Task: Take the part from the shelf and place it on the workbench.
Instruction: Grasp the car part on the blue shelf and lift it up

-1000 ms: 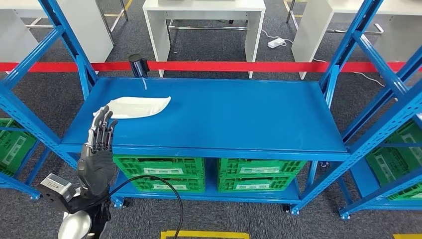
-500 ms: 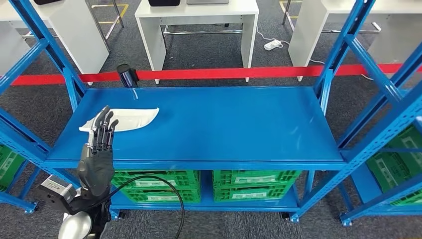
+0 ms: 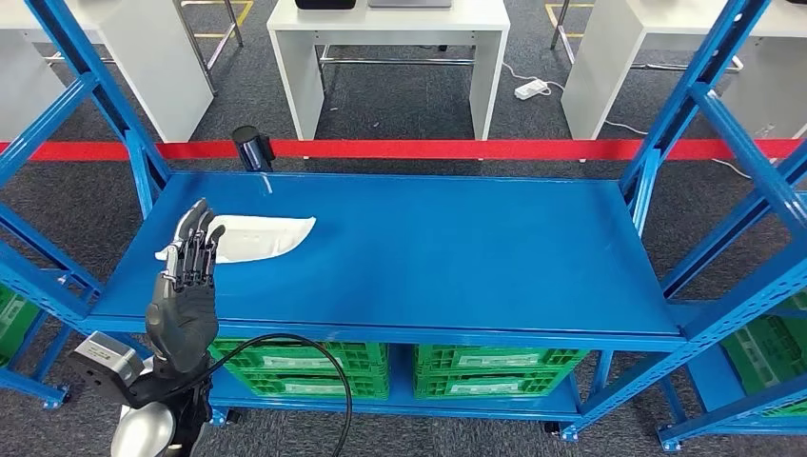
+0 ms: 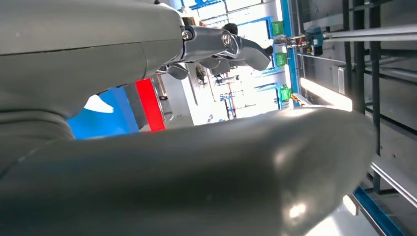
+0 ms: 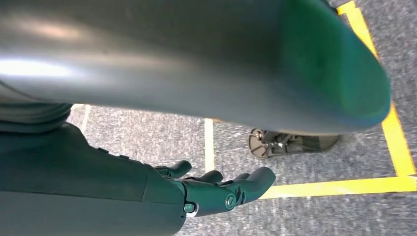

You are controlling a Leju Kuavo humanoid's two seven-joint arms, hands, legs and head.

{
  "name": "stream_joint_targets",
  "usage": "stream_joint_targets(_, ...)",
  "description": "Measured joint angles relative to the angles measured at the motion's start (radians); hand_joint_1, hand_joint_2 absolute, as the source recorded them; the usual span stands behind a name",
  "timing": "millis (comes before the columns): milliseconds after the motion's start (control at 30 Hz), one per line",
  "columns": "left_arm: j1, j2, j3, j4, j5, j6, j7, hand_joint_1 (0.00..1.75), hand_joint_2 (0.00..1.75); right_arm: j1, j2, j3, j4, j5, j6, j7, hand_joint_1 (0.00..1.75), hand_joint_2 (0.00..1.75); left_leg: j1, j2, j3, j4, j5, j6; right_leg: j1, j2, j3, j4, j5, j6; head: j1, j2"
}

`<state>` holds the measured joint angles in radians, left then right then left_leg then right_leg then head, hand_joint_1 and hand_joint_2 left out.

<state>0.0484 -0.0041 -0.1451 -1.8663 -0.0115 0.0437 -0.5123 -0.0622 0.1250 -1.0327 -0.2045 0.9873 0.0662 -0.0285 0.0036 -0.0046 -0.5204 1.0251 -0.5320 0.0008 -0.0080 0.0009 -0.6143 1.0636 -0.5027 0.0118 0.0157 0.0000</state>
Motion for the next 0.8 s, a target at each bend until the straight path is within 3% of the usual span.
stream_joint_targets(67,0.000,0.000,0.000,-0.004,0.000,0.000,0.000,0.00,0.00,0.001,0.000,-0.001,0.000,0.000,0.000,-0.001,0.00,0.00,-0.002,0.000,0.008,0.006,0.000,-0.015,0.003,0.000,0.002,-0.014,-0.010,-0.017,0.000,0.000)
stream_joint_targets(167,0.000,0.000,0.000,-0.008,-0.001,-0.001,-0.001,0.00,0.00,0.004,0.000,-0.001,0.000,-0.001,-0.001,-0.002,0.00,0.00,-0.001,0.000,0.006,0.045,-0.018,-0.031,-0.001,0.000,0.033,-0.022,0.002,-0.042,-0.005,0.000)
stream_joint_targets(200,-0.001,0.000,0.000,-0.009,-0.001,-0.001,-0.001,0.00,0.00,0.003,0.000,-0.001,0.000,-0.001,-0.001,-0.003,0.00,0.00,0.000,0.001,-0.014,0.083,-0.041,-0.034,-0.002,0.000,0.042,-0.023,0.000,-0.048,-0.007,0.000)
stream_joint_targets(267,0.000,0.000,0.000,-0.010,-0.001,-0.001,-0.001,0.00,0.00,0.001,0.000,-0.001,0.000,-0.001,-0.001,-0.006,0.00,0.00,0.001,0.001,-0.085,0.199,-0.097,-0.036,-0.001,0.001,0.049,-0.024,-0.008,-0.054,-0.011,0.000)
stream_joint_targets(300,0.002,0.001,0.000,-0.010,-0.002,0.000,-0.001,0.00,0.00,0.001,0.000,-0.001,0.000,-0.001,-0.001,-0.006,0.00,0.00,0.001,0.001,-0.124,0.250,-0.113,-0.037,-0.001,0.001,0.051,-0.023,-0.012,-0.055,-0.011,0.000)
stream_joint_targets(333,0.005,0.001,0.000,-0.010,-0.005,0.001,-0.001,0.00,0.00,0.002,0.000,-0.001,0.000,0.000,-0.001,-0.007,0.00,0.00,0.001,0.001,-0.149,0.274,-0.110,-0.038,0.000,0.001,0.056,-0.023,-0.016,-0.054,-0.012,0.000)
stream_joint_targets(367,0.007,0.002,0.000,-0.009,-0.008,0.004,-0.001,0.00,0.00,0.003,0.000,-0.001,0.000,0.000,-0.001,-0.008,0.00,0.00,0.001,0.001,-0.156,0.260,-0.084,-0.037,0.000,0.002,0.062,-0.023,-0.021,-0.053,-0.012,0.000)
stream_joint_targets(433,0.009,0.003,0.000,-0.010,-0.017,0.010,-0.003,0.00,0.00,0.004,0.001,-0.001,0.000,0.001,-0.001,-0.008,0.00,0.00,0.000,0.001,-0.126,0.141,0.012,-0.033,0.000,0.002,0.079,-0.023,-0.033,-0.049,-0.013,0.000)
stream_joint_targets(467,0.010,0.003,0.000,-0.009,-0.021,0.013,-0.004,0.00,0.00,0.004,0.001,-0.001,0.000,0.001,-0.001,-0.008,0.00,0.00,-0.001,0.002,-0.107,0.082,0.039,-0.031,0.001,0.002,0.086,-0.023,-0.038,-0.045,-0.013,0.000)
stream_joint_targets(500,0.011,0.003,0.000,-0.009,-0.024,0.016,-0.007,0.00,0.00,0.004,0.002,-0.001,0.000,0.001,-0.001,-0.009,0.00,0.00,-0.003,0.003,-0.094,0.043,0.046,-0.027,0.001,0.003,0.090,-0.023,-0.043,-0.041,-0.014,0.000)
stream_joint_targets(567,0.015,0.004,0.000,-0.009,-0.034,0.027,-0.014,0.00,0.00,0.003,0.002,-0.001,0.000,0.002,-0.001,-0.008,0.00,0.00,-0.005,0.004,-0.085,0.022,0.045,-0.021,0.005,0.003,0.092,-0.021,-0.052,-0.032,-0.016,0.000)
stream_joint_targets(633,0.018,0.006,0.001,-0.010,-0.060,0.048,-0.027,0.00,0.87,0.003,0.002,-0.001,0.000,0.002,-0.001,-0.007,0.00,0.00,-0.003,0.003,-0.081,0.018,0.066,-0.020,0.008,0.002,0.096,-0.022,-0.056,-0.034,-0.016,0.000)
stream_joint_targets(700,0.019,0.011,0.004,-0.012,-0.116,0.084,-0.039,0.00,1.75,0.003,0.002,-0.001,0.000,0.002,-0.001,-0.006,0.00,0.00,-0.003,0.002,-0.080,0.017,0.064,-0.019,0.009,0.003,0.101,-0.029,-0.055,-0.036,-0.015,0.000)
stream_joint_targets(800,0.020,0.023,0.009,-0.013,-0.240,0.147,-0.038,0.00,1.75,0.004,0.002,-0.001,0.000,0.003,0.000,-0.004,0.00,0.00,-0.003,0.002,-0.079,0.017,0.060,-0.011,0.009,0.002,0.107,-0.040,-0.056,-0.028,-0.014,0.000)
